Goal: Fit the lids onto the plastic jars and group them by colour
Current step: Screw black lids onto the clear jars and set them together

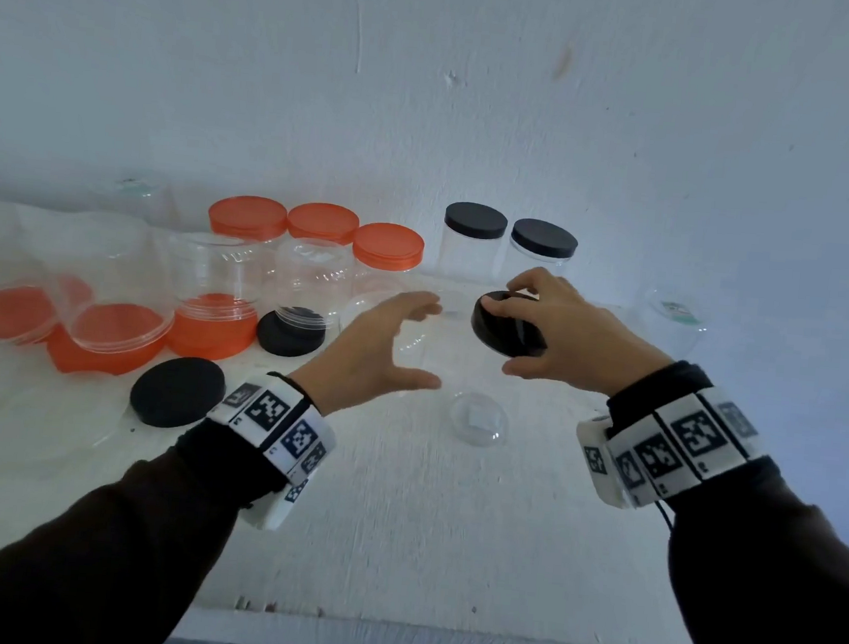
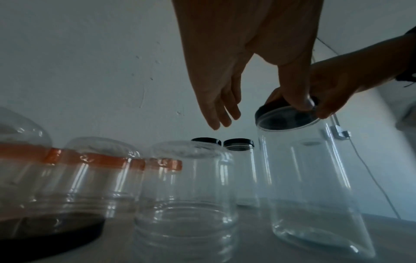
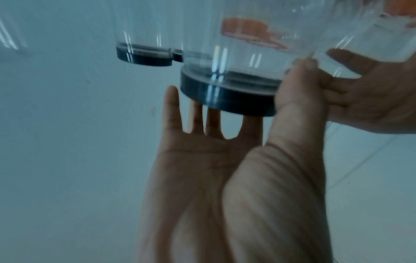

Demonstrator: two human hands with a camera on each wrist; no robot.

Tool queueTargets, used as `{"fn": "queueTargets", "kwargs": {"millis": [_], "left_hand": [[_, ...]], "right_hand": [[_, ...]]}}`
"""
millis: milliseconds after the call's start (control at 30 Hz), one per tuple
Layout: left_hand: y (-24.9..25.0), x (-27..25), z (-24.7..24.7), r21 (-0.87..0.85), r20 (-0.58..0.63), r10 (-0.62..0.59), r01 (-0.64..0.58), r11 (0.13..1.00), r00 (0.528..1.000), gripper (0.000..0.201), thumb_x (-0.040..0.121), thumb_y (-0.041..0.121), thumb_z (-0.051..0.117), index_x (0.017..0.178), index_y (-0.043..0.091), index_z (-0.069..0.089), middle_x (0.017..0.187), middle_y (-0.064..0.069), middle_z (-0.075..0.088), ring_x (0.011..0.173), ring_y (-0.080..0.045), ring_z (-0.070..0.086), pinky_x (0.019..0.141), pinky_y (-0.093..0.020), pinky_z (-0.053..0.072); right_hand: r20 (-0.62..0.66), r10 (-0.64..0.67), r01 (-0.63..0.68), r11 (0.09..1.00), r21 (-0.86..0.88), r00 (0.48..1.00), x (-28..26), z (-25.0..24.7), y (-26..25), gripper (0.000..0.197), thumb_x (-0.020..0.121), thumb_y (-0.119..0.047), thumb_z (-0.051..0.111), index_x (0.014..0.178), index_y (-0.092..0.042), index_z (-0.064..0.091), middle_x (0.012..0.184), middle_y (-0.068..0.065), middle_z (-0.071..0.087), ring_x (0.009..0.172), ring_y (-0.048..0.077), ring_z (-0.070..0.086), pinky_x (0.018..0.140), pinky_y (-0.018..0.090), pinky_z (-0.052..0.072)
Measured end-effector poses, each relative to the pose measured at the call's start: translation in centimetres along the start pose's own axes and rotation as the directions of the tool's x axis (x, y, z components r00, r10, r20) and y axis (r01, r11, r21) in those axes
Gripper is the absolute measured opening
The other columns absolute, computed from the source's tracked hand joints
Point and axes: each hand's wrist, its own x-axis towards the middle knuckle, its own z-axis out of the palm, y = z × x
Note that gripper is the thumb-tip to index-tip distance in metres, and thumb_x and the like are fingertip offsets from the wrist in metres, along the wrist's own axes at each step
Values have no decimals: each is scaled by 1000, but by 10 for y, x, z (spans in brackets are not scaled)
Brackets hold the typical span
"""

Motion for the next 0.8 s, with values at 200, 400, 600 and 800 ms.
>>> {"fn": "queueTargets", "kwargs": {"millis": [200, 400, 600, 800], "left_hand": [[-25, 20, -13, 246, 20, -48, 42, 968, 999, 67, 81, 34, 68, 137, 18, 37, 141, 1, 37, 131, -13, 31, 108, -28, 26], [-39, 35, -10, 366, 87, -68, 32, 930, 994, 68, 84, 40, 62, 141, 14, 34, 149, -4, 29, 138, -17, 22, 113, -31, 19], [-46, 39, 0, 521, 115, -142, 62, 851, 983, 65, 91, 44, 49, 144, 15, 26, 155, 0, 18, 143, -17, 11, 116, -44, 9], [-50, 37, 3, 540, 89, -98, 35, 841, 991, 60, 92, 47, 45, 142, 18, 31, 154, 3, 21, 143, -15, 12, 116, -42, 9]], "right_hand": [[-150, 43, -48, 998, -34, 988, 23, 21, 6, 59, 89, -23, 59, 143, -22, 34, 142, 5, 36, 130, 23, 33, 100, 38, 38], [-300, 41, -11, 995, 100, 953, 49, 45, 16, 57, 89, -13, 58, 141, -13, 37, 147, 9, 36, 136, 28, 29, 106, 36, 28], [-339, 56, -24, 995, 100, 939, 73, 49, 23, 57, 88, -15, 59, 141, -15, 38, 145, 9, 37, 136, 26, 30, 107, 34, 27], [-362, 64, -25, 993, 111, 930, 88, 50, 27, 56, 88, -16, 60, 141, -15, 39, 145, 8, 38, 137, 24, 29, 107, 32, 28]]}}
